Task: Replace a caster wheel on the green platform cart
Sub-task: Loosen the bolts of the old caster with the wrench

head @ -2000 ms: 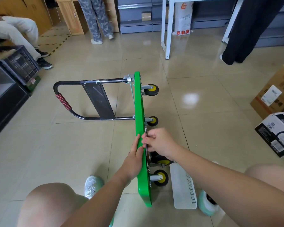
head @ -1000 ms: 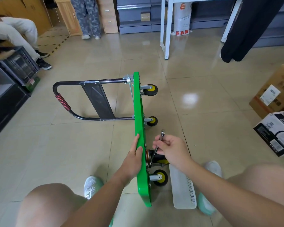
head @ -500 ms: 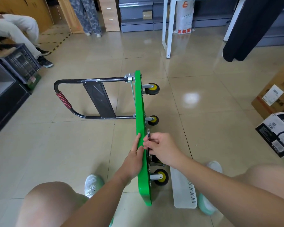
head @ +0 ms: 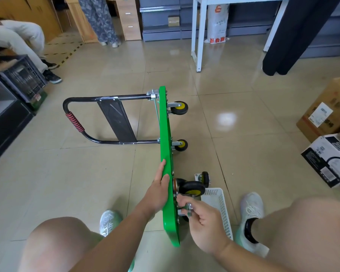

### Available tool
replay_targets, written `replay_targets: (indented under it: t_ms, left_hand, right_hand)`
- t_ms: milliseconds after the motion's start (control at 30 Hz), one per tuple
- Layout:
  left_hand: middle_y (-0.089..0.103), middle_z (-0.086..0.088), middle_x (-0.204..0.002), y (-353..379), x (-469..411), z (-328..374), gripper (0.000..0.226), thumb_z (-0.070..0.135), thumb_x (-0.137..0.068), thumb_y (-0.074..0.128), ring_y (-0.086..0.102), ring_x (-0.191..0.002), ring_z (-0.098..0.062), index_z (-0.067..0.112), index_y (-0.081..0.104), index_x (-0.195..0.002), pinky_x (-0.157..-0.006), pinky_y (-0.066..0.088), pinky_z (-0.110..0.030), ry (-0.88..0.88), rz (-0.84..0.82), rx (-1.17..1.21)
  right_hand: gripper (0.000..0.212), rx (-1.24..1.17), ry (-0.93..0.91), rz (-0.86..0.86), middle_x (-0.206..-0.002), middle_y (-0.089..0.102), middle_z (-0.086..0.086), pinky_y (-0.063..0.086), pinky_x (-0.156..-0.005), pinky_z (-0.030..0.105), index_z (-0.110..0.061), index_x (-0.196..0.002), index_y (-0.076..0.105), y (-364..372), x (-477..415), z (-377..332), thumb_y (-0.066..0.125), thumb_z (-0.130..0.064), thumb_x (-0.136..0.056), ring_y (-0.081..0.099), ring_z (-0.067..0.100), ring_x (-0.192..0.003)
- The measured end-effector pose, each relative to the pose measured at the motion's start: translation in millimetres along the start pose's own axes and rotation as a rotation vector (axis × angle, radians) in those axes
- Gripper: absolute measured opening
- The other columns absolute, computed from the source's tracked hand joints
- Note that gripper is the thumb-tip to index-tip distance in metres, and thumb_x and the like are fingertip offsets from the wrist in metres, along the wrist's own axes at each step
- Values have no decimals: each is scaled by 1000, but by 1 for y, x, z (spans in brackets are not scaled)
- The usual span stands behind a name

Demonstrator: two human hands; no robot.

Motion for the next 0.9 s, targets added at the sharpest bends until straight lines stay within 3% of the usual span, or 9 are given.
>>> replay_targets:
  t_ms: [67,133,200,333,500,667,800,900]
  left_hand:
    - [53,8,-137,1,0,0,52,38,-113,25,58,-96,-4,60,10,-158,-99,48,-30,0,-1,-2]
    - [54,17,-125,1,0,0,53,35,-114,24,47,-85,9,55,9,-160,-83,40,-15,-4,-6,-22]
    - [53,24,-110,1,0,0,53,35,-114,24,44,-82,10,55,9,-160,-77,37,-14,-13,-10,-32]
    - [49,10,-139,1,0,1,52,38,-113,23,50,-90,8,59,7,-158,-91,41,-30,-5,-3,-22]
    - [58,9,-130,1,1,2,52,42,-112,24,63,-103,-17,64,6,-156,-100,48,-36,-23,-1,-19]
    - [48,7,-145,0,0,2,52,41,-113,22,58,-103,-1,64,5,-155,-98,45,-35,-17,-22,-42]
    - [48,7,-155,0,-3,-2,48,48,-111,24,60,-122,-16,72,7,-149,-107,43,-39,-24,-26,-34]
    - [47,9,-156,-1,-2,-1,48,49,-111,24,54,-130,-16,69,7,-151,-104,40,-35,-16,-30,-23]
  right_hand:
    - [54,-120,96,63,-107,74,-18,55,-90,21,-46,-105,73,-5,-7,-10,57,4,-93,72,6,-100]
    - [45,-199,203,70,-93,76,-13,52,-84,16,-38,-95,75,-12,-18,-12,62,4,-94,70,3,-88]
    - [30,-226,298,40,-82,72,-3,53,-81,25,-29,-87,74,-20,-34,-11,63,-2,-95,63,10,-79]
    - [24,-271,445,-41,-86,75,8,60,-88,40,-23,-83,73,-27,-68,-14,63,-5,-95,71,29,-93]
    - [14,-279,530,-113,-96,76,12,61,-87,41,-17,-94,70,-19,-106,-13,64,-5,-95,74,25,-96]
    - [11,-271,514,-208,-96,76,7,62,-84,38,-17,-96,69,-8,-131,-18,63,-9,-97,74,22,-95]
    - [13,-204,471,-294,-96,76,10,61,-86,42,-23,-92,71,1,-134,-23,65,-12,-96,73,25,-97]
    - [20,-179,427,-297,-91,77,6,60,-88,47,-28,-88,72,4,-126,-24,65,-11,-96,73,27,-95]
Point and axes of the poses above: each hand's wrist, its own x-axis away from the middle knuckle, its own y-axis out of the palm, z = x × y, the point moved 1 cm from there along -x, towards the middle knuckle
